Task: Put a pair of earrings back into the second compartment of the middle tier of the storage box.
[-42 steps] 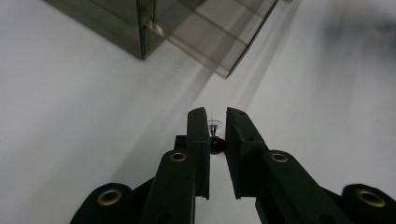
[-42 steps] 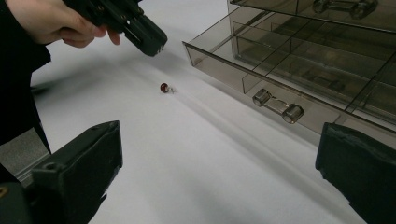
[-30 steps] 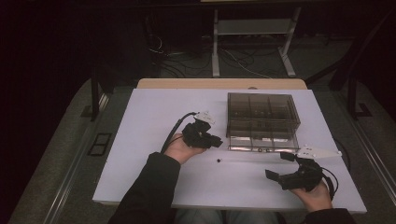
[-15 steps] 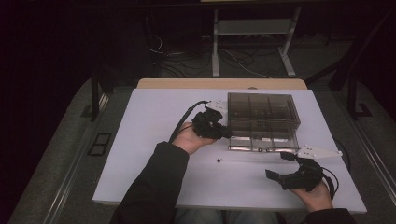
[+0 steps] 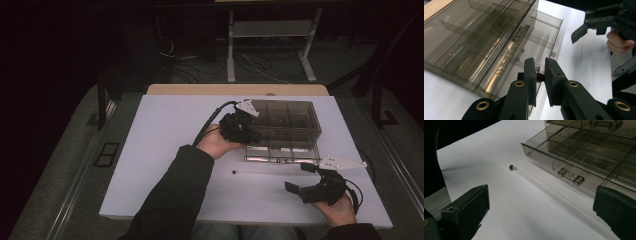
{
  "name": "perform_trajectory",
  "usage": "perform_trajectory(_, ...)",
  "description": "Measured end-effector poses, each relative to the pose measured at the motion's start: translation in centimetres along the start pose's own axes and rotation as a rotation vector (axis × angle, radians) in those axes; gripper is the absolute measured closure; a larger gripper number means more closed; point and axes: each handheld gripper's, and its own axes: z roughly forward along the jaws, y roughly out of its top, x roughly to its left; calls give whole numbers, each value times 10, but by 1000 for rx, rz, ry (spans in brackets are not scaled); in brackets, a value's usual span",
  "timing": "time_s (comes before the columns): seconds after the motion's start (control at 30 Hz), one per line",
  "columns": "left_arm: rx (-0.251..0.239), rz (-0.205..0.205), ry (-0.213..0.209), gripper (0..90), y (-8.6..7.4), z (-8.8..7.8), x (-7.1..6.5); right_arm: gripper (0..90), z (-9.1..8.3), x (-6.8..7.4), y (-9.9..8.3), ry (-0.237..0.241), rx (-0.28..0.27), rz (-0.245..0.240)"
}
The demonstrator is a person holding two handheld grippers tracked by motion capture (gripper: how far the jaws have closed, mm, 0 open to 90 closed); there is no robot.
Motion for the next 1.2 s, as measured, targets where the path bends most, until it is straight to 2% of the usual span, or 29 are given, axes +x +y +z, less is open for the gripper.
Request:
perform_trajectory(0.27, 21, 48, -9, 791, 21, 14, -5, 3, 0, -1, 0, 1, -1, -5)
perform_trajectory(0.43, 29, 62, -33, 791, 26, 28, -9, 3, 0, 0, 0, 3, 1, -2)
perform_trajectory(0.57, 44, 67, -41, 790, 27, 39, -13, 3, -1, -1, 0, 4, -3, -4)
perform_trajectory(0.87, 36, 46, -67, 790, 25, 61, -15, 3, -2, -1, 0, 7, -7, 0)
perform_trajectory(0.97, 45, 64, -66, 790, 21, 71, -15, 3, -2, -1, 0, 6, -4, -5)
perform_trajectory(1.03, 55, 47, -68, 791, 18, 78, -17, 3, -2, -1, 0, 6, -5, -4)
perform_trajectory(1.2, 71, 41, -66, 790, 14, 89, -14, 3, -2, -1, 0, 5, -4, -6)
